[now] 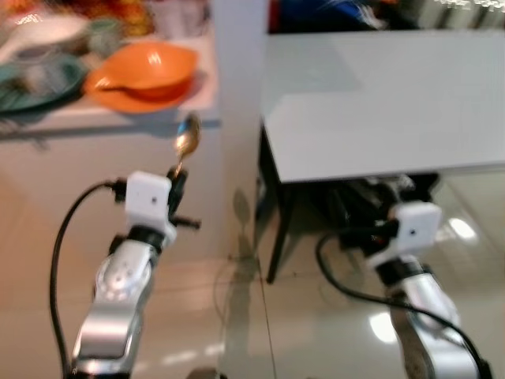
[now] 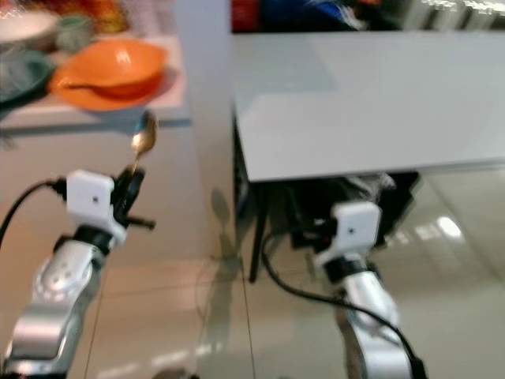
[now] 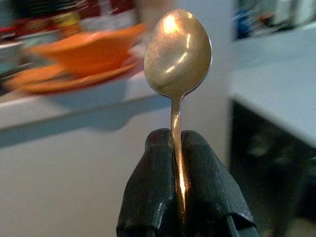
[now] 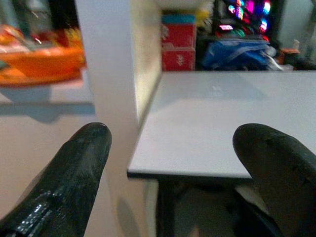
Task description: Setting the table
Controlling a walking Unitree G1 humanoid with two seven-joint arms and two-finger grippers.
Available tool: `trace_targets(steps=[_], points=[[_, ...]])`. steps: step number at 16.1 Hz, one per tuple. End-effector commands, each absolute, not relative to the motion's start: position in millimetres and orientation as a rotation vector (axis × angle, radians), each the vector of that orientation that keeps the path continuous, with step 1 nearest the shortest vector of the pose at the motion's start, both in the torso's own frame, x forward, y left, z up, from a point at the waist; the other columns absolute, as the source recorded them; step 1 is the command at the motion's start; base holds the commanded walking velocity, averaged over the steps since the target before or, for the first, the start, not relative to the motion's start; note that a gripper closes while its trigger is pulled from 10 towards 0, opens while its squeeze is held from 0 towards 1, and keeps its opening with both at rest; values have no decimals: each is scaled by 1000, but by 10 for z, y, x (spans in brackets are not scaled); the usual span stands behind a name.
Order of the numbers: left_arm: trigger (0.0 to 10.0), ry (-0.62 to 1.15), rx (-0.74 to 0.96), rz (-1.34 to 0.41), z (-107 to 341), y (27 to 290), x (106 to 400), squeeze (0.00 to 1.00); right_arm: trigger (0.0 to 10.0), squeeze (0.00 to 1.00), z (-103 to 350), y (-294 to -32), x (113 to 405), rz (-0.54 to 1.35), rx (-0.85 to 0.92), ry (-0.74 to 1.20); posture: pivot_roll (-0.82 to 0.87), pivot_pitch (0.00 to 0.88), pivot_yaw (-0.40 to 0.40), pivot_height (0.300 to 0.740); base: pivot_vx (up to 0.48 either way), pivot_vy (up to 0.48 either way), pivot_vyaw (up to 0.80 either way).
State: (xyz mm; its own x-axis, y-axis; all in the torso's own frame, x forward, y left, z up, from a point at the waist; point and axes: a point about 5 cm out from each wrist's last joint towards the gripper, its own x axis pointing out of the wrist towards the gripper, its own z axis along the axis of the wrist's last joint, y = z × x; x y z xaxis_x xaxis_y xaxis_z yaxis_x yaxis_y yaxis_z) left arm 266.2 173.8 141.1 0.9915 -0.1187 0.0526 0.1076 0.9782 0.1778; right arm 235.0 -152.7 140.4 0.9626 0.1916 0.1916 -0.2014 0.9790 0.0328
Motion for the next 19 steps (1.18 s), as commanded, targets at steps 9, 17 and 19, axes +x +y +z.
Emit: trace_targets(steps=[9,17,19], points=[[10000,-69,157,78,1386,1901,2769,0,10000,0,1405,-1889,2489,-3,-24,-173,30,72,1,740,0,-452,800],[10000,-90,169,4,1391,1661,2954,0,10000,0,1414,-1958,2586,-3,-46,-154,9,32,-8,740,0,-462,0],[10000,-96,178,-9,1388,1634,2972,0,10000,0,1433,-1933,2628,17,-54,-157,4,28,-1,740,0,-472,0]])
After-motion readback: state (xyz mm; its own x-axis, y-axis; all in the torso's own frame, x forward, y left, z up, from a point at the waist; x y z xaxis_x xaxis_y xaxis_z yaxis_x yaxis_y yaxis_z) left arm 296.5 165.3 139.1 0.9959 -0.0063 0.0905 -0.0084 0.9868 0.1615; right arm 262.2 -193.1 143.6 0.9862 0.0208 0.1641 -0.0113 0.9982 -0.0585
